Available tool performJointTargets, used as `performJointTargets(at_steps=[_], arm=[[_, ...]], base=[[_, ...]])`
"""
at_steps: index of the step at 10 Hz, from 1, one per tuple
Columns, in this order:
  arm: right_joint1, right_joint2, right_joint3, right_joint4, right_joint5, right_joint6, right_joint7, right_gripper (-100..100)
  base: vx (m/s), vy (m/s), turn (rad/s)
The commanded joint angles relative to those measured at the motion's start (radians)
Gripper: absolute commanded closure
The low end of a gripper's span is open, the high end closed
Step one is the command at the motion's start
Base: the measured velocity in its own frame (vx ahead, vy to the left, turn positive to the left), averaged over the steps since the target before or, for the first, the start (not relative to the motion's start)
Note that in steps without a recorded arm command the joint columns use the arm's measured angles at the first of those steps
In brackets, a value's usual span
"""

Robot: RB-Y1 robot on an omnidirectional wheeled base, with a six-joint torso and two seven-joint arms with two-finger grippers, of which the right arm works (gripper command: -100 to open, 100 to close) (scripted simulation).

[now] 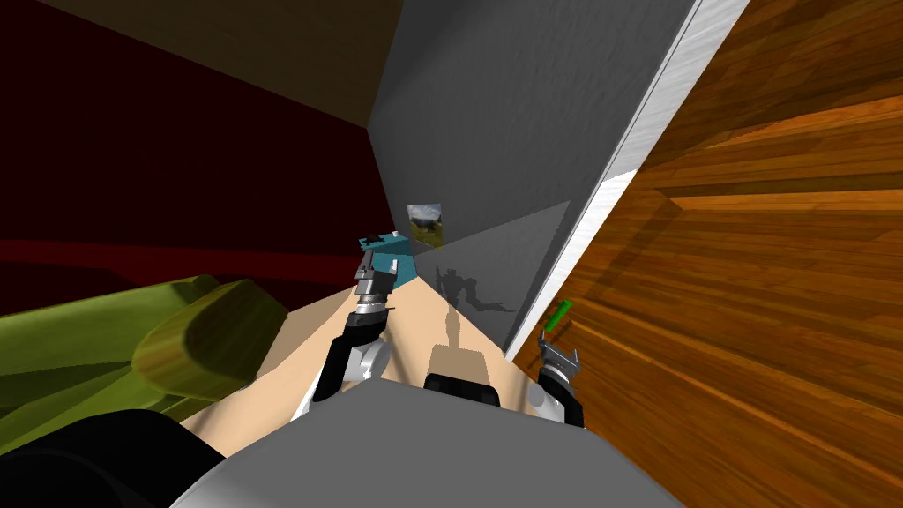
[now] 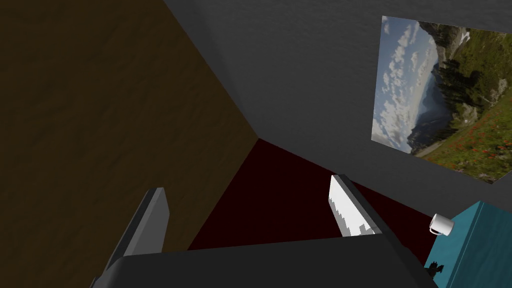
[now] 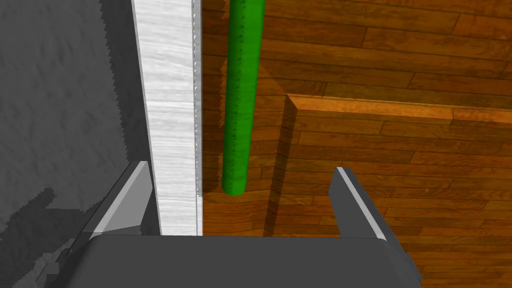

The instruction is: Pull the door open

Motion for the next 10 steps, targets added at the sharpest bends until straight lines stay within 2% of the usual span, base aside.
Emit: performJointTargets(at_steps=[1, 2, 3, 4, 5, 6, 7, 8, 10], arm=[[-0.011, -0.001, 0.001, 0.030, -0.017, -0.011, -0.020, -100], [-0.016, -0.002, 0.002, 0.047, -0.028, -0.017, -0.030, -100], [-0.013, -0.003, 0.001, 0.035, -0.022, -0.011, -0.022, -100], [-0.004, -0.025, 0.005, 0.049, -0.023, -0.017, -0.056, -100], [0.001, -0.034, 0.007, 0.053, -0.022, -0.019, -0.069, -100], [0.010, -0.055, 0.011, 0.064, -0.022, -0.023, -0.099, -100], [0.016, -0.067, 0.014, 0.070, -0.022, -0.026, -0.116, -100], [0.028, -0.092, 0.018, 0.084, -0.022, -0.031, -0.153, -100], [0.040, -0.119, 0.024, 0.098, -0.022, -0.037, -0.191, -100]], base=[[-0.036, -0.083, 0.197], [-0.037, -0.069, 0.170], [-0.016, -0.033, 0.035], [0.103, -0.005, -0.005], [0.177, -0.016, 0.005], [0.191, -0.003, 0.010], [0.157, 0.018, 0.002], [0.141, 0.012, -0.001], [0.152, -0.026, 0.001]])
